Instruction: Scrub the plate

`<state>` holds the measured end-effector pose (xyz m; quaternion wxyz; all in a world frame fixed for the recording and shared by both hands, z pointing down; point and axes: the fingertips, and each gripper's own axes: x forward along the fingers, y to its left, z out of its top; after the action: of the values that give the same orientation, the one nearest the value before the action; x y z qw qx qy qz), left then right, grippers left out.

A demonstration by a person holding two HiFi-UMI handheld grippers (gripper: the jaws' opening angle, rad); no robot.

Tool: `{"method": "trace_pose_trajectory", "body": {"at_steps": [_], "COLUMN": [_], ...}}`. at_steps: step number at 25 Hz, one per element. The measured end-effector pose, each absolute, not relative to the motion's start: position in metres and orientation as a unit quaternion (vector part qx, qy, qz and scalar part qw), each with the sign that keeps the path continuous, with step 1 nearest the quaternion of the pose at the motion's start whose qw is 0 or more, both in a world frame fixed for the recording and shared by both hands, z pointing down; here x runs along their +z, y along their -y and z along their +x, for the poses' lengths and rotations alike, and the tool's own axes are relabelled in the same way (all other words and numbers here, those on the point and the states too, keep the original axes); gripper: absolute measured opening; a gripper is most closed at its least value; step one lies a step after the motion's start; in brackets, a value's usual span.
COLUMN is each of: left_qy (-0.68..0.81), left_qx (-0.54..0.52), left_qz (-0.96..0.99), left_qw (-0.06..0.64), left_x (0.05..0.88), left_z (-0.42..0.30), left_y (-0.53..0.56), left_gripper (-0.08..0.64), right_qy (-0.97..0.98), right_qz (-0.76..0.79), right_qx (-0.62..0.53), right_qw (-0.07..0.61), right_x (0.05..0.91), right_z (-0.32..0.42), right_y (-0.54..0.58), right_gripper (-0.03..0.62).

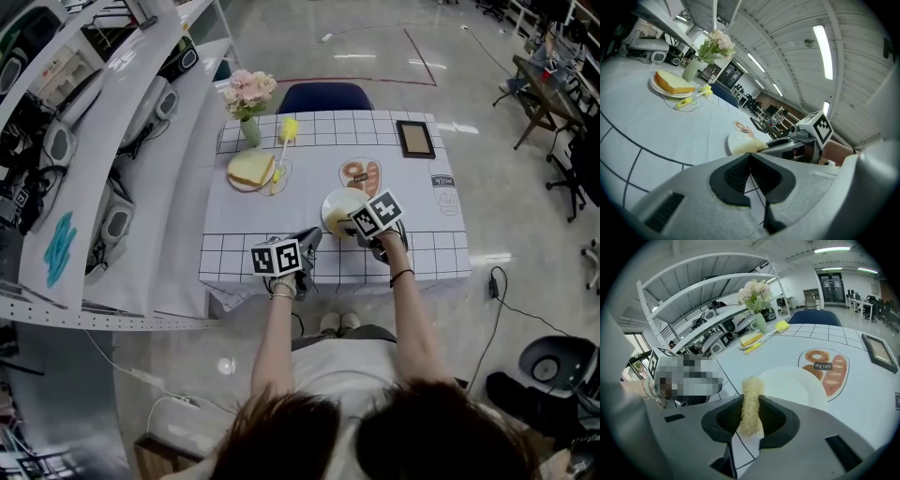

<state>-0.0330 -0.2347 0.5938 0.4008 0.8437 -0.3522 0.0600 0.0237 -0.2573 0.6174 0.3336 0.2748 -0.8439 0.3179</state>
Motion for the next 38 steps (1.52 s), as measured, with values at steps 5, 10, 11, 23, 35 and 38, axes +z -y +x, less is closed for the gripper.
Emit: {"method": "trace_pose_trajectory", "body": {"at_steps": [5, 10, 11, 23, 35, 38], "left_qy": [0.356, 0.362, 0.363, 0.371, 0.382, 0.385], "left_qx": [0.06, 0.059, 0.058, 0.056, 0.064, 0.067], "left_qz": [0.842, 0.839, 0.839, 0.835, 0.829, 0.827], "left_qw": [0.401, 0.401, 0.401, 0.402, 0.403, 0.404], "left_x": [0.595, 0.595, 0.595, 0.596, 0.603, 0.605], "left_z": [-0.036, -0.04, -0.041, -0.044, -0.048, -0.05], "left_y": [0.236, 0.238, 0.239, 0.246, 0.25, 0.252], "left_gripper": [0.011, 0.011, 0.011, 0.011, 0.011, 0.011], "right_qy": [0.847, 0.849, 0.85, 0.857, 0.86, 0.86], "right_qz": [0.27, 0.266, 0.266, 0.266, 0.27, 0.275], "right_qx": [0.316, 0.316, 0.315, 0.304, 0.301, 0.299], "right_qw": [0.332, 0.329, 0.329, 0.32, 0.312, 0.31], "right_x": [0.618, 0.618, 0.618, 0.616, 0.617, 0.616], "right_z": [0.019, 0.016, 0.015, 0.01, 0.009, 0.009], "right_y": [0.26, 0.264, 0.265, 0.278, 0.289, 0.294], "right_gripper": [0.074, 0.074, 0.074, 0.074, 0.074, 0.074]}}
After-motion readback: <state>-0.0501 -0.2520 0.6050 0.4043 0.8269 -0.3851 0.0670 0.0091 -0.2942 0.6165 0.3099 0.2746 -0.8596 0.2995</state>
